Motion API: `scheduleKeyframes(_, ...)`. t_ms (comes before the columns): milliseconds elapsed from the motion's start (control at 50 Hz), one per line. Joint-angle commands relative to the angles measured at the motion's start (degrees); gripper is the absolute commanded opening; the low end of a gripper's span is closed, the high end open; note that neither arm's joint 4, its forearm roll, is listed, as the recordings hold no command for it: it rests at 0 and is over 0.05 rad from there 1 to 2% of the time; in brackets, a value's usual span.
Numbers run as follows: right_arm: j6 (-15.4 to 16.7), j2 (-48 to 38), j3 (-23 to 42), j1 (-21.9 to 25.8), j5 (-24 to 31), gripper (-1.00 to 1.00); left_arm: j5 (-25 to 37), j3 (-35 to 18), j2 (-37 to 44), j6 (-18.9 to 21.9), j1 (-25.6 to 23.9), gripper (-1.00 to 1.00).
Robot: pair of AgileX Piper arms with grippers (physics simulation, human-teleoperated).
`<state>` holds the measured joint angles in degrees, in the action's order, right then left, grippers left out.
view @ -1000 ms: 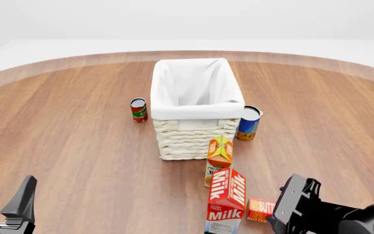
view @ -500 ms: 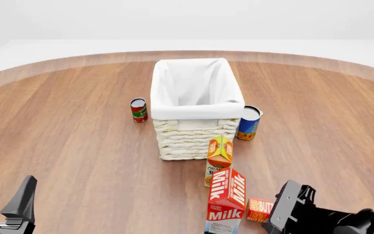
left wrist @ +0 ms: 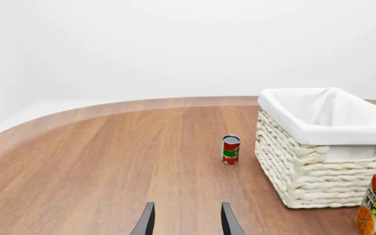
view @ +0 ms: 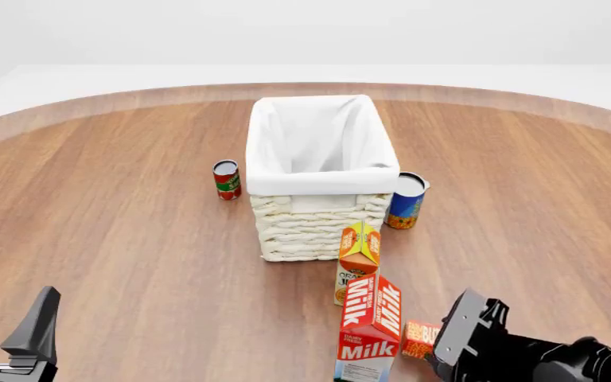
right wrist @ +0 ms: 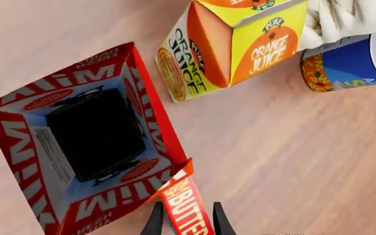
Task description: Pick up the butter and put it in the basket.
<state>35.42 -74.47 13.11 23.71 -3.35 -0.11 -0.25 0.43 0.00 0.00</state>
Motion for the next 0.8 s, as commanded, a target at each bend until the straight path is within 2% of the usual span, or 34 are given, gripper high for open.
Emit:
scheduleKeyframes(20,0.4,-2.7,0.4,0.1,-4.1,-1.00,0.0,0.0,0.0,0.0,0.0,1.00)
scheduleKeyframes(380,0.5,1.9,0.6,0.1,-4.3,-1.00,0.0,0.0,0.0,0.0,0.0,1.00)
scheduleKeyframes(460,-1.7,7.8,-1.1,1.9,-1.6,-1.00,0.0,0.0,0.0,0.0,0.0,1.00)
scheduleKeyframes(700,-3.0,14.8,-2.1,0.1,2.5,-1.00,0.0,0.0,0.0,0.0,0.0,1.00)
scheduleKeyframes(800,-3.1,19.6,-2.2,-0.8,6.6,-1.00,0.0,0.0,0.0,0.0,0.0,1.00)
